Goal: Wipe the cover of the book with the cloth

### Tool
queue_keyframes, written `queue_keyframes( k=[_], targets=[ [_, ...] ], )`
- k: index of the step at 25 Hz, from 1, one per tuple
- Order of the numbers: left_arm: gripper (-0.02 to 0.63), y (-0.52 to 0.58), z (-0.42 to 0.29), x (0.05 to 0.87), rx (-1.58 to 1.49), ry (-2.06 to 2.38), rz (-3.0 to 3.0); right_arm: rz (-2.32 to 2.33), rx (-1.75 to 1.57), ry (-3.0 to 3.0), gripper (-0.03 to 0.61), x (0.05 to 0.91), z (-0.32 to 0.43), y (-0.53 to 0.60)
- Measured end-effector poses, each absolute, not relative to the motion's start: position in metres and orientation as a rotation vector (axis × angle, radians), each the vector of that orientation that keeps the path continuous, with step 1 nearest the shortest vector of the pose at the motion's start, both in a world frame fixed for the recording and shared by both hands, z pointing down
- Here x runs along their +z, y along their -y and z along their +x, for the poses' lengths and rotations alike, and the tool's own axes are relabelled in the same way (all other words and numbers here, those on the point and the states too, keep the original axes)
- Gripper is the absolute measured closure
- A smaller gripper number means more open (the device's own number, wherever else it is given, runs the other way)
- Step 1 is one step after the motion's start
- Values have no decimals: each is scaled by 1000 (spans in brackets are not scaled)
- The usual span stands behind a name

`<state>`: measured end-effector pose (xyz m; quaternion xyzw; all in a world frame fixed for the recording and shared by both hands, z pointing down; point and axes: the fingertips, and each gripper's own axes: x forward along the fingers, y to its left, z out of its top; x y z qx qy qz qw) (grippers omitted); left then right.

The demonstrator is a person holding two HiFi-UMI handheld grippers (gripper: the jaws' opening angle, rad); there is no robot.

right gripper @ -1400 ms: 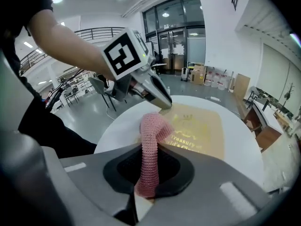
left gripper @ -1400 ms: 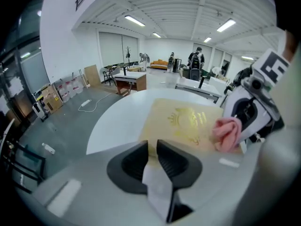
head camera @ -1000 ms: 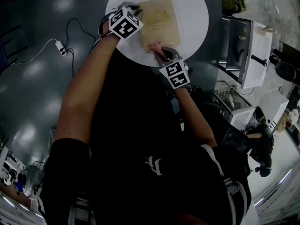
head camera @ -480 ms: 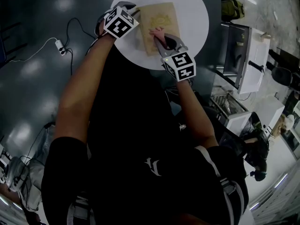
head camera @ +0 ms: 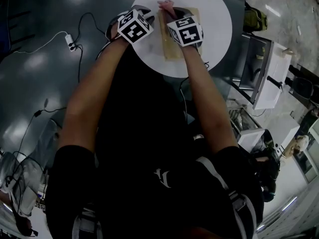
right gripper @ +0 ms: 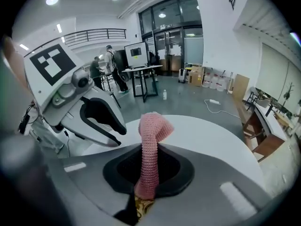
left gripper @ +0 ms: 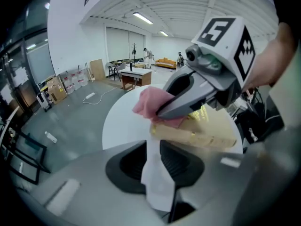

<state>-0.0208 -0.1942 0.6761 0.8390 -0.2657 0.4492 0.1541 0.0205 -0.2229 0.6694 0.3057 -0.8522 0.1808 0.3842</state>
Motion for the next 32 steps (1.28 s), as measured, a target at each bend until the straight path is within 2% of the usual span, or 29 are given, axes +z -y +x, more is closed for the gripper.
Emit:
queue_keyframes(
  k=[8, 18, 29, 32],
  targets=[
    [523, 177, -15, 687, 1290, 720, 2396, 760, 422, 2155, 545, 672, 21, 201],
    [524, 172, -9, 686, 1327, 703, 2388, 734, 501, 2135, 545, 674, 65, 98],
    [523, 169, -5, 661, 1363, 689, 2433, 639, 653, 2066, 545, 688, 103, -13],
    [525, 160, 2, 638, 1323, 671, 2479, 685, 706, 2181, 545, 661, 101, -19]
  ],
)
